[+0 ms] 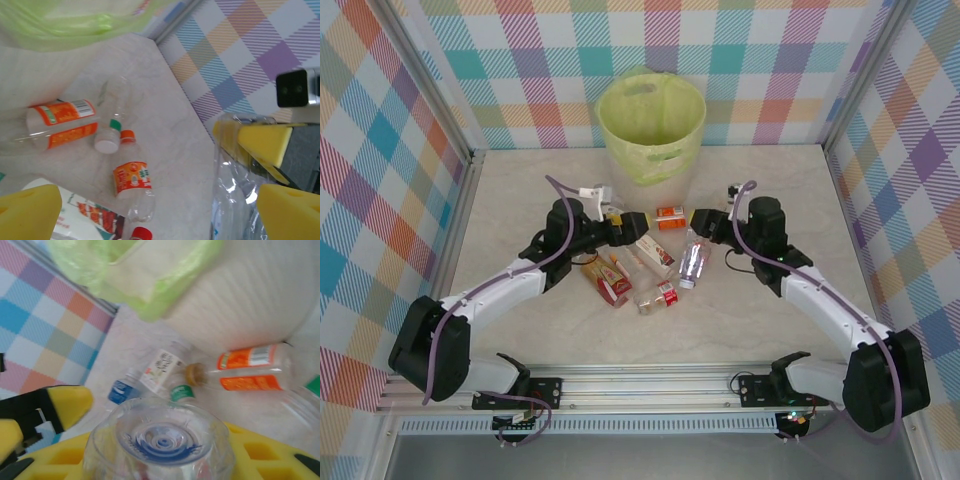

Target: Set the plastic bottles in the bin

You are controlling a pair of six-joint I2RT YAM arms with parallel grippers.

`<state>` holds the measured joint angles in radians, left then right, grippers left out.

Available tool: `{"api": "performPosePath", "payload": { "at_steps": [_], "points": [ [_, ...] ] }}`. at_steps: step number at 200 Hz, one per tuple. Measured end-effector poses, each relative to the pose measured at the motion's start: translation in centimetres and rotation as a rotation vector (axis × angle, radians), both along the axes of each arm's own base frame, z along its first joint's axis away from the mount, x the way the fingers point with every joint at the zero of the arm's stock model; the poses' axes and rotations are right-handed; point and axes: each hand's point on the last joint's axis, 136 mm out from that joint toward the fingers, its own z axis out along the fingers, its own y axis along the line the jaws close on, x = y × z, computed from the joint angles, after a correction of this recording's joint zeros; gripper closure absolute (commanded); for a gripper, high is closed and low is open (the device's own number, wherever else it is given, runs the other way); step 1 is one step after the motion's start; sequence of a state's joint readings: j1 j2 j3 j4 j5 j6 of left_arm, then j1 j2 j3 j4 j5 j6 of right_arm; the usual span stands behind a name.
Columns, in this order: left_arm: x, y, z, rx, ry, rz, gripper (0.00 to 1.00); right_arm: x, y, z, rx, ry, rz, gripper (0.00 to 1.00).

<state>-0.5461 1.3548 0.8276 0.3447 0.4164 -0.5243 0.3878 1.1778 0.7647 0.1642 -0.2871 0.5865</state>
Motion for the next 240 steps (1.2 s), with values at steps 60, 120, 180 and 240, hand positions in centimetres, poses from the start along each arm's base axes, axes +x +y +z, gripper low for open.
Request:
{"api": "performPosePath", "payload": {
  "at_steps": [60, 120, 180, 240],
  "points": [
    [-3.2, -4.4, 3.8, 0.017, -0.155, -0.207, 0.00, 0.1, 4.7, 4.8, 0.074, -0.092, 0.135, 0.58],
    [-3.8, -6.9, 3.8, 0.029, -0.152, -0.320, 0.01, 0.4, 5.6, 7.2, 0.136, -0.112, 0.144, 0.57],
    [-5.1, -8.2, 3.2, 0.019, -0.108, -0.413, 0.29, 0.2, 6.2, 9.5, 0.188, -0.196, 0.171, 0.52],
    [-5.2, -7.4, 3.6, 0.029, -0.139, -0.376, 0.41, 0.1, 7.0, 10.2, 0.157, -0.203, 0.225, 0.28]
  ]
}}
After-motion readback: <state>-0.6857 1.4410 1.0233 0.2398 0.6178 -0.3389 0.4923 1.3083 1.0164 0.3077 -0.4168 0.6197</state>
